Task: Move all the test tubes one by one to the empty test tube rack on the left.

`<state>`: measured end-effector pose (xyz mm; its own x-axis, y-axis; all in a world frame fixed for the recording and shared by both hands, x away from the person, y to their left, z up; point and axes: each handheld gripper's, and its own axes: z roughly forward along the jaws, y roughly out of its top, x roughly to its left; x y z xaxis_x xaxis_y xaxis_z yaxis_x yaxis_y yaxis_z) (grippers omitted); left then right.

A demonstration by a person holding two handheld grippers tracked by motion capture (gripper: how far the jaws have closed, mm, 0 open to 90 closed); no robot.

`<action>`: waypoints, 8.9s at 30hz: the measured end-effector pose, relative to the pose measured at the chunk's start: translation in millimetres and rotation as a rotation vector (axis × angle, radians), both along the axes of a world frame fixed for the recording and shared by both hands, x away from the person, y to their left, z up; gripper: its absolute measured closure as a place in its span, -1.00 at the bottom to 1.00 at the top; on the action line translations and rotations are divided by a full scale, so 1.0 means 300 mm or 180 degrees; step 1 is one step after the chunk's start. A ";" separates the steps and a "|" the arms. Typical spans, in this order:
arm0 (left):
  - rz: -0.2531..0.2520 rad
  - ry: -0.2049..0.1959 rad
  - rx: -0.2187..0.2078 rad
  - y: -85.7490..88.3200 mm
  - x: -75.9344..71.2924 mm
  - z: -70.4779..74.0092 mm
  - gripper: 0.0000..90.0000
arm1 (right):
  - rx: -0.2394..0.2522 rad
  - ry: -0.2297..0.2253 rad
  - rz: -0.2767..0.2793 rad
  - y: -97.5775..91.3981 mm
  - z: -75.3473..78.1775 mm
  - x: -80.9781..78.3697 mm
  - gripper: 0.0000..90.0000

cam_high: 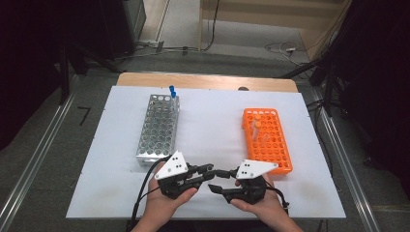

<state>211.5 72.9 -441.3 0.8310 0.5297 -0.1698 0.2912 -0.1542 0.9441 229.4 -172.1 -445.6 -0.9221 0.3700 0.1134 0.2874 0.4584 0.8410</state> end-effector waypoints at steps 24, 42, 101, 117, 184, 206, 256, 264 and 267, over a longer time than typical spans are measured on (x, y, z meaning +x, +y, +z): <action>0.0489 -0.0029 -0.0092 0.166 0.140 0.089 0.71 | 0.0044 -0.0081 -0.0743 -0.321 -0.002 0.045 -1.00; 0.1083 -0.0116 -0.0093 0.274 0.333 0.129 0.71 | 0.0057 -0.0026 -0.0999 -0.456 -0.040 0.084 -1.00; 0.1916 0.0205 0.0232 0.292 0.603 0.048 0.17 | 0.0048 0.0002 -0.1019 -0.466 -0.058 0.098 -1.00; 0.1604 0.0160 0.0094 0.290 0.437 0.111 -0.98 | 0.0023 -0.0059 -0.1148 -0.455 -0.058 0.112 -0.97; 0.1048 0.0273 0.0071 0.183 0.116 0.004 -1.00 | -0.0583 0.0007 -0.1671 -0.336 -0.060 0.350 0.62; 0.0884 0.0225 0.0023 0.146 0.103 0.026 -0.96 | -0.0097 -0.0199 -0.1430 -0.314 0.051 0.248 0.65; -0.0027 -0.0040 0.0059 -0.053 0.070 0.008 0.70 | -0.0154 0.0148 -0.0108 0.065 0.004 0.078 0.64; 0.0050 -0.0012 -0.0103 -0.028 0.088 0.014 0.71 | -0.0106 0.0099 -0.0126 0.053 0.004 0.076 0.22; 0.0093 0.0006 -0.0120 -0.009 0.101 0.021 0.71 | -0.0070 0.0060 -0.0114 0.028 0.013 0.076 -0.07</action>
